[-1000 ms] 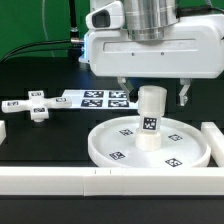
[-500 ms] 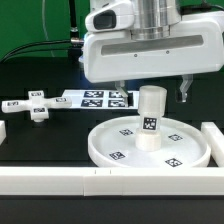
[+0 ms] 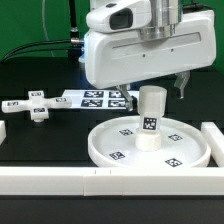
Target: Assemble round table
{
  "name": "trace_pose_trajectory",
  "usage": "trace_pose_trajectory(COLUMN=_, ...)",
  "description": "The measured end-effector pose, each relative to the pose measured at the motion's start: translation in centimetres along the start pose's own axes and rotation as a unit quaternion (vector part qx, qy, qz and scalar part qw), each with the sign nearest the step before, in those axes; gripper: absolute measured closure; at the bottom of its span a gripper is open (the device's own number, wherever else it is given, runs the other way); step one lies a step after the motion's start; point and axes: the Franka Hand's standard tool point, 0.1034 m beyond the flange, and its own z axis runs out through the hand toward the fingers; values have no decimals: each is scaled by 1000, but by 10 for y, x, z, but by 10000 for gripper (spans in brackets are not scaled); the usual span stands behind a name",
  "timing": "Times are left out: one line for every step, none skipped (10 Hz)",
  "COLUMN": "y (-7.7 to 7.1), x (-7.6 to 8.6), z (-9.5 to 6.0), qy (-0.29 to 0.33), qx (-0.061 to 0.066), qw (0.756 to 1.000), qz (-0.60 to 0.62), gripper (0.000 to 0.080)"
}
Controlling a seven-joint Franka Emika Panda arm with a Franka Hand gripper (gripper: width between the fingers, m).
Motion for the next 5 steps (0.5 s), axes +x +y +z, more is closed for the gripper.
trace_pose_trajectory(y=0, x=0, z=0, qy=0, qx=0, qw=999, qz=-32, gripper=151)
trace_pose_trajectory(y=-1, x=0, z=0, qy=-2, qx=-4, qw=997, qz=-72, gripper=151)
trace_pose_trajectory(y=-1, x=0, z=0, qy=-4, qx=-9, qw=991, qz=-132, gripper=151)
trace_pose_trajectory(y=-3, x=1, z=1, qy=-4, qx=-13, qw=984, qz=-179, gripper=151)
trace_pose_trajectory(y=-4, x=0, z=2, qy=-7, qx=-15, qw=976, qz=-217, gripper=151)
